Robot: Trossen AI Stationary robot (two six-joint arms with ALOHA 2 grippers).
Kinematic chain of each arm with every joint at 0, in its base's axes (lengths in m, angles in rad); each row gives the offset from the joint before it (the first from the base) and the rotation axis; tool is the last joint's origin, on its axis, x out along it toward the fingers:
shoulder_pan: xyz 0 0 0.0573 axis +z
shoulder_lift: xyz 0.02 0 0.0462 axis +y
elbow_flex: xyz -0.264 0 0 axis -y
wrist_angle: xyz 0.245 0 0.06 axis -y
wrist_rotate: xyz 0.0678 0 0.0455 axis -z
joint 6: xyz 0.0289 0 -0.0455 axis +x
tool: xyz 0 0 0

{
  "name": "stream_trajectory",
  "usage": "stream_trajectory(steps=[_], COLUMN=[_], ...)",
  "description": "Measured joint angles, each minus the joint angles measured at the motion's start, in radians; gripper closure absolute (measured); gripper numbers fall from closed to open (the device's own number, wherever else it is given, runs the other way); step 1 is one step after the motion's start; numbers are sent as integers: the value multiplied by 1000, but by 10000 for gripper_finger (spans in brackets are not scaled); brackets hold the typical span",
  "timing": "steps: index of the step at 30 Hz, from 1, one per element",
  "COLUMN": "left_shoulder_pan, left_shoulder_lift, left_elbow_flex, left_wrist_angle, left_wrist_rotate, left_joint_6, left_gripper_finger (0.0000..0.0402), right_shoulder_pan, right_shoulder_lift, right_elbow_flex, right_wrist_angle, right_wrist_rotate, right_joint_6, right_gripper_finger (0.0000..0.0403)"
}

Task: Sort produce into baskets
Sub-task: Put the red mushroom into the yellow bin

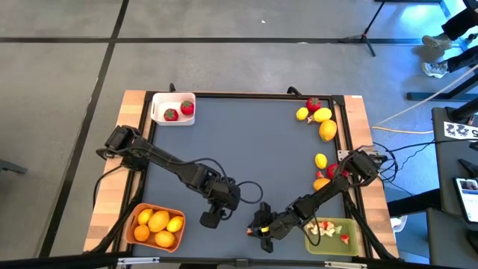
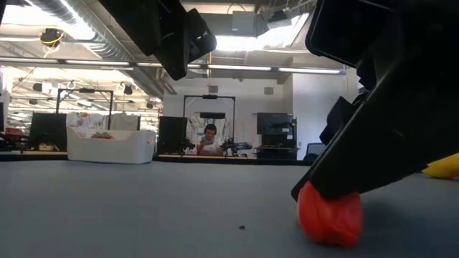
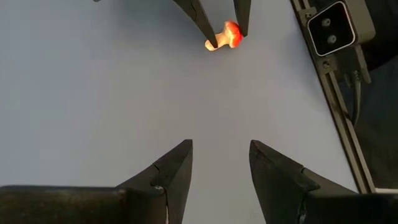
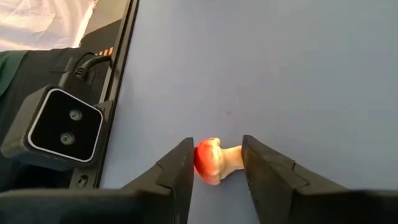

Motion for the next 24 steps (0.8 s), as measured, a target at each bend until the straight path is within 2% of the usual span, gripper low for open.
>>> stream_trajectory(steps=[3, 12, 24], left_shoulder_pan=[0, 0, 0], left_shoulder_lift=[0, 0, 0], left_elbow_flex=[0, 0, 0], left_wrist_angle=[0, 1, 2], left_wrist_rotate=[-3, -4, -4], left_joint_6=[-1, -16, 1], left_gripper_finger=[247, 247, 247], right_shoulder_pan=[4, 24, 47], right_shoulder_lift=[10, 59, 52], right_elbow_flex=[1, 3, -1], right_wrist_angle=[3, 6, 43], right_wrist_rotate=[-1, -9, 71], right_joint_6=[-23, -47, -48], right_gripper_finger=[286, 389, 398])
